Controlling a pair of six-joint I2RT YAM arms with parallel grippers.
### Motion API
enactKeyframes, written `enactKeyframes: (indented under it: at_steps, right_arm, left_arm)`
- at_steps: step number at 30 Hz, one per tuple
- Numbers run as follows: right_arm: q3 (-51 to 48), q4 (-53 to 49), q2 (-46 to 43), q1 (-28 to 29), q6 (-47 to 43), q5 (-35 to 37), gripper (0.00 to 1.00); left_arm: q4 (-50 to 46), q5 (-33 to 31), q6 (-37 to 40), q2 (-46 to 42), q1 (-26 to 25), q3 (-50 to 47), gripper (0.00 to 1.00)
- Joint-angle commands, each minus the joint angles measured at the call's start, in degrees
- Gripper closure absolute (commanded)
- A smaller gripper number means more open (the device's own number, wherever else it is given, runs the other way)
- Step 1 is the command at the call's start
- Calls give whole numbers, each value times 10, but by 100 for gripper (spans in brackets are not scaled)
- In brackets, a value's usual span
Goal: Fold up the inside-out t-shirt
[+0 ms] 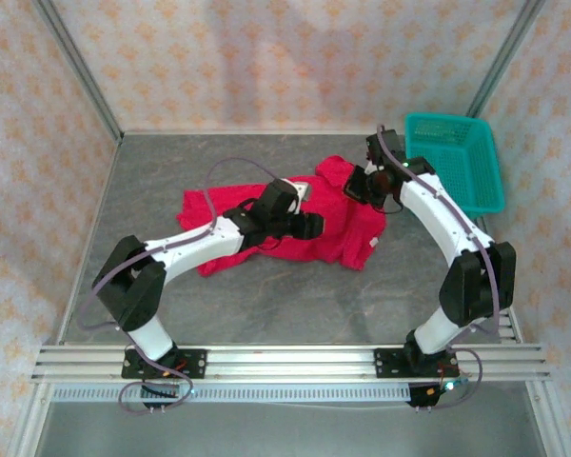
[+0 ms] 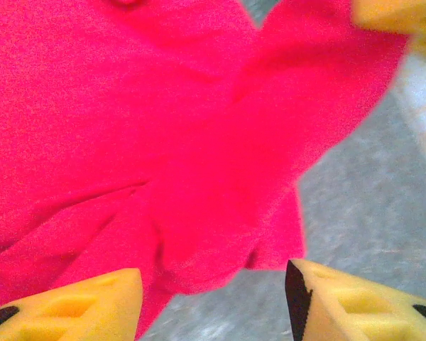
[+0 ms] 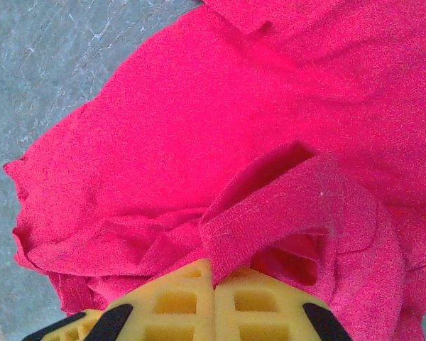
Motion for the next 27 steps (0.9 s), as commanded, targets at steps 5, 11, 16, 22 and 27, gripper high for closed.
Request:
enactKeyframes:
  at_steps: [5,11,16,22,27]
  right_arm:
    - [-1,21,-3,-3,15,-8,100]
    - [4,18,-8,-3,17,-7,100]
    - [-4,21,-18,-3,18,-13,100]
    - [-15,26,-23,-3,20,-20,100]
    - [-18,30,-29,-1,23,-23,100]
  left_arm:
    - [63,11,-46,71,-57,31,30]
    - [38,-35,-35,107,-62,61,27]
    - [18,-88,-38,110,-56,78,34]
    - [26,-108,-49,110,-55,85,26]
    - [7,-107,-50,144,-52,108,42]
